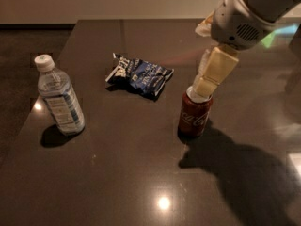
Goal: Move blue plastic bottle near blue chip bag
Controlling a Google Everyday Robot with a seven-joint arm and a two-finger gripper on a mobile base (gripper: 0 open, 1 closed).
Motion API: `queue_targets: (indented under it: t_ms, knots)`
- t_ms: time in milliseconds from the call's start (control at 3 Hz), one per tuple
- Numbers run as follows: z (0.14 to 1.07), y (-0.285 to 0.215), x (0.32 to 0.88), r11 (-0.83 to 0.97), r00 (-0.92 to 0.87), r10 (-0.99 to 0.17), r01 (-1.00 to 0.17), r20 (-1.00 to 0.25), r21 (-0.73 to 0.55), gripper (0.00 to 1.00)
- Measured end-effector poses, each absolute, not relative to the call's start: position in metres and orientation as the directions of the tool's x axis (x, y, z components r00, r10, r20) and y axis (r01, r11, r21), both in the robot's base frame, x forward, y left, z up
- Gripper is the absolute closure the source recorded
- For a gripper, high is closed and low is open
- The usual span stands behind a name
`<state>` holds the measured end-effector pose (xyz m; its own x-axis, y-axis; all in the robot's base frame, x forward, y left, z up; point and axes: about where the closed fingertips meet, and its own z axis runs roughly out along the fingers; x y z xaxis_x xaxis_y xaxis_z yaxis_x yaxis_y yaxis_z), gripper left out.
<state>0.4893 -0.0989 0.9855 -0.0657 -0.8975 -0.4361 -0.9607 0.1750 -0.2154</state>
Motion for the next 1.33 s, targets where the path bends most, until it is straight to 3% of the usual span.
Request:
queue_targets:
  t_ms: [1333]
  knots:
    - [0.952,0.068,0.5,0.119,0.01,-0.79,-0.978,-0.614,-0.17,0.0]
